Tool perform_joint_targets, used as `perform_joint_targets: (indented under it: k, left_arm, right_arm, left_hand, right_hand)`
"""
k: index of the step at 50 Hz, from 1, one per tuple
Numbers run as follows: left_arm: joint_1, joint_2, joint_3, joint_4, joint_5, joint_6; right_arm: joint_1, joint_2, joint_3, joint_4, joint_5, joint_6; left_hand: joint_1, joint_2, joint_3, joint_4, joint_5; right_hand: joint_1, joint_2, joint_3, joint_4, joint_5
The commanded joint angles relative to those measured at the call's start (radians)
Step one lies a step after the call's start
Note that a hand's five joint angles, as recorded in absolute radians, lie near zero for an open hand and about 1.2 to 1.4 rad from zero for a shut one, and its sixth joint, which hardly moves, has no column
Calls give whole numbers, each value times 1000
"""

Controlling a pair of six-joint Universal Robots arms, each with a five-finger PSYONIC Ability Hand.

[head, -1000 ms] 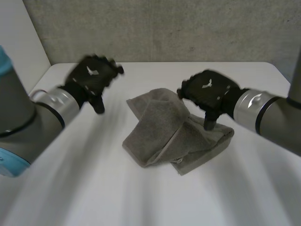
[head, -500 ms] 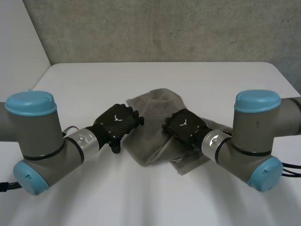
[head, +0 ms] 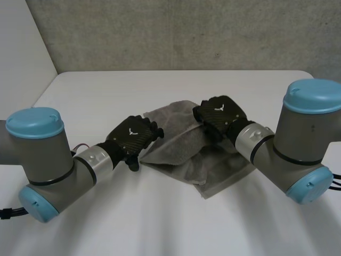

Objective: Fold the towel.

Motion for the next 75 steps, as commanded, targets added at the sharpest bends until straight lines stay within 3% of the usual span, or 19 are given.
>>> perform_joint_targets:
  k: [1, 7, 21, 29, 37, 38, 40, 42, 45, 48, 52, 57, 59, 60, 62, 65, 67, 69, 75]
  left_arm:
    - [1, -2, 3, 67, -1, -183]
    - [1, -3, 7, 93, 0, -355]
    - [-9, -52, 17, 124, -6, -415]
    - [-12, -81, 37, 124, -9, -530]
    - [-33, -86, 38, 129, -37, -659]
    - [-38, -85, 38, 127, -64, -678]
    - [-42, -83, 40, 123, -98, -689]
    - [-47, -74, 37, 100, -171, -677]
    - [-47, -72, 40, 83, -205, -652]
    - [-48, -75, 58, 66, -251, -557]
    - [-52, -86, 160, 93, -286, -404]
    - [-82, -74, 294, 217, -313, -291]
    - [-99, -58, 336, 287, -322, -258]
    - [-116, -28, 369, 363, -340, -234]
    - [-119, 9, 391, 451, -371, -218]
    - [-131, 79, 416, 674, -475, -208]
    - [-128, 98, 405, 708, -493, -205]
    - [-128, 115, 388, 707, -495, -201]
    - [-116, 138, 203, 606, -492, -186]
  right_arm:
    - [1, -41, -1, 10, 11, 17]
    - [3, -58, 1, 25, 19, 31]
    - [12, -110, -2, 74, 23, 102]
    - [7, -147, -8, 127, 36, 123]
    - [3, -181, 13, 183, 53, 114]
    - [3, -181, 13, 183, 53, 114]
    - [4, -191, 25, 244, 45, 97]
    - [1, -192, 27, 286, 43, 73]
    - [-13, -172, 18, 358, 48, -46]
    - [-17, -143, 4, 381, 53, -201]
    - [-8, -93, -97, 335, 77, -254]
    - [-5, -76, -260, 45, 143, -156]
    - [-14, -122, -275, -271, 195, -81]
    - [-14, -122, -275, -272, 195, -81]
    - [-11, -165, -263, -489, 230, -49]
    - [-5, -182, -263, -502, 241, -49]
    - [-4, -185, -258, -489, 240, -50]
    - [-2, -192, -251, -464, 238, -53]
    - [-2, -181, -191, -148, 172, -133]
  left_hand:
    - [56, 56, 56, 55, 56]
    - [59, 59, 59, 58, 59]
    - [120, 120, 121, 120, 120]
    - [340, 341, 341, 340, 341]
    - [845, 846, 846, 845, 845]
    - [1005, 1005, 1006, 1005, 1005]
    - [1007, 1007, 1007, 1006, 1007]
    - [1007, 1007, 1007, 1006, 1007]
    - [1007, 1007, 1007, 1006, 1007]
    - [1007, 1007, 1007, 1006, 1007]
    - [1007, 1007, 1007, 1006, 1007]
    - [1007, 1007, 1007, 1006, 1007]
    - [1007, 1007, 1007, 1006, 1007]
    - [1007, 1007, 1007, 1006, 1007]
    - [1007, 1007, 1007, 1006, 1007]
    - [1007, 1007, 1007, 1006, 1007]
    - [1007, 1007, 1007, 1006, 1007]
    - [1007, 1007, 1007, 1006, 1007]
    - [1007, 1007, 1007, 1006, 1007]
  right_hand:
    - [45, 79, 60, 59, 67]
    - [45, 79, 60, 59, 67]
    - [45, 79, 60, 59, 67]
    - [51, 85, 66, 65, 72]
    - [85, 119, 100, 99, 107]
    - [85, 119, 100, 99, 107]
    - [85, 119, 100, 99, 107]
    - [85, 119, 100, 99, 107]
    - [85, 119, 100, 99, 107]
    - [85, 119, 100, 99, 107]
    - [85, 119, 100, 99, 107]
    - [85, 119, 100, 99, 107]
    - [85, 119, 100, 99, 107]
    - [85, 119, 100, 99, 107]
    - [85, 119, 100, 99, 107]
    - [85, 119, 100, 99, 107]
    - [85, 119, 100, 99, 107]
    - [85, 119, 100, 99, 107]
    - [85, 119, 100, 99, 107]
